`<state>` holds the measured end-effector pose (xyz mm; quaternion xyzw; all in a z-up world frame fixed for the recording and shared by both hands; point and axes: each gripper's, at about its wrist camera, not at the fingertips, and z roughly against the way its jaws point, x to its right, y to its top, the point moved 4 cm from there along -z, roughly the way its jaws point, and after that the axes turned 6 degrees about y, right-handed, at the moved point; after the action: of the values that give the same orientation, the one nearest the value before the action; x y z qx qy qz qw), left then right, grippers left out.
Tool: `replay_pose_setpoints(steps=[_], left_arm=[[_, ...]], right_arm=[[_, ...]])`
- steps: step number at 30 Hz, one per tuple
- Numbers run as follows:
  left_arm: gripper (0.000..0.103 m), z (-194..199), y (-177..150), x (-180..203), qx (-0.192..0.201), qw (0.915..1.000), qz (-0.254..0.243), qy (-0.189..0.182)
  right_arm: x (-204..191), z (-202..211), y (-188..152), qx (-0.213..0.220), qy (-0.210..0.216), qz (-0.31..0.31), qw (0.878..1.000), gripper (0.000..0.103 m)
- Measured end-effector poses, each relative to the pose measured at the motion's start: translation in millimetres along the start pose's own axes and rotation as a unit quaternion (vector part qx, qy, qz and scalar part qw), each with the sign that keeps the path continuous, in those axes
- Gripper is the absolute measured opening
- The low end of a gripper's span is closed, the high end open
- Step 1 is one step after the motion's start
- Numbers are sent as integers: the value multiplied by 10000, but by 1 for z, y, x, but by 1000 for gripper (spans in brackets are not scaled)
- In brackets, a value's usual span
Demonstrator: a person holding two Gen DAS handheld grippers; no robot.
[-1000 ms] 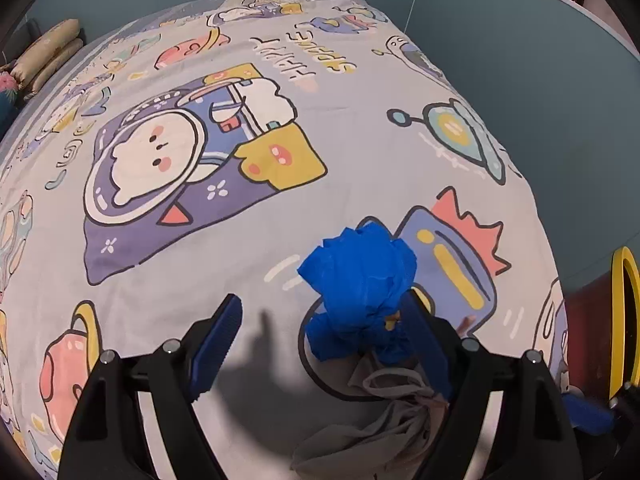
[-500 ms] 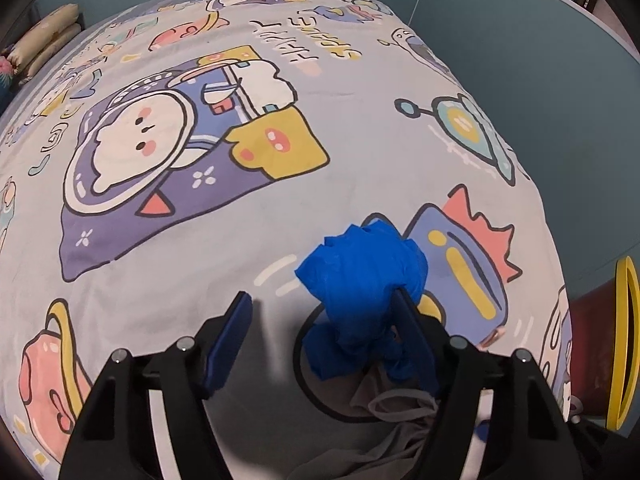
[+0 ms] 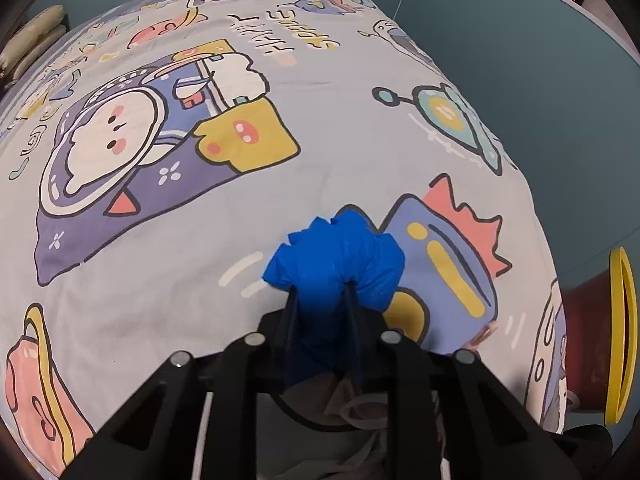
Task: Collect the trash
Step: 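Grasp the blue cloth with the left tool while the right tool grasps the pink-grey cloth bundle, then carry the blue cloth and pink-grey bundle up over the yellow-rimmed bin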
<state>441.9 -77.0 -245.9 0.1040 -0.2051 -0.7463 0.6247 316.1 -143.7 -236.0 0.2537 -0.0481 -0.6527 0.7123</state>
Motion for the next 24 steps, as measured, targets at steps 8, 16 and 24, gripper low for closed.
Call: replay_pose_setpoints(steps=[8, 16, 24], left_arm=[[13, 2, -1, 2, 13, 10000, -15, 44], [12, 11, 2, 0, 86, 10000, 39, 7], [12, 27, 1, -5, 218, 9997, 97, 10]], right_arm=[[8, 3, -1, -51, 92, -101, 9999, 13], [13, 13, 4, -43, 190, -182, 9996, 12], [16, 28, 3, 4, 192, -223, 9996, 12]])
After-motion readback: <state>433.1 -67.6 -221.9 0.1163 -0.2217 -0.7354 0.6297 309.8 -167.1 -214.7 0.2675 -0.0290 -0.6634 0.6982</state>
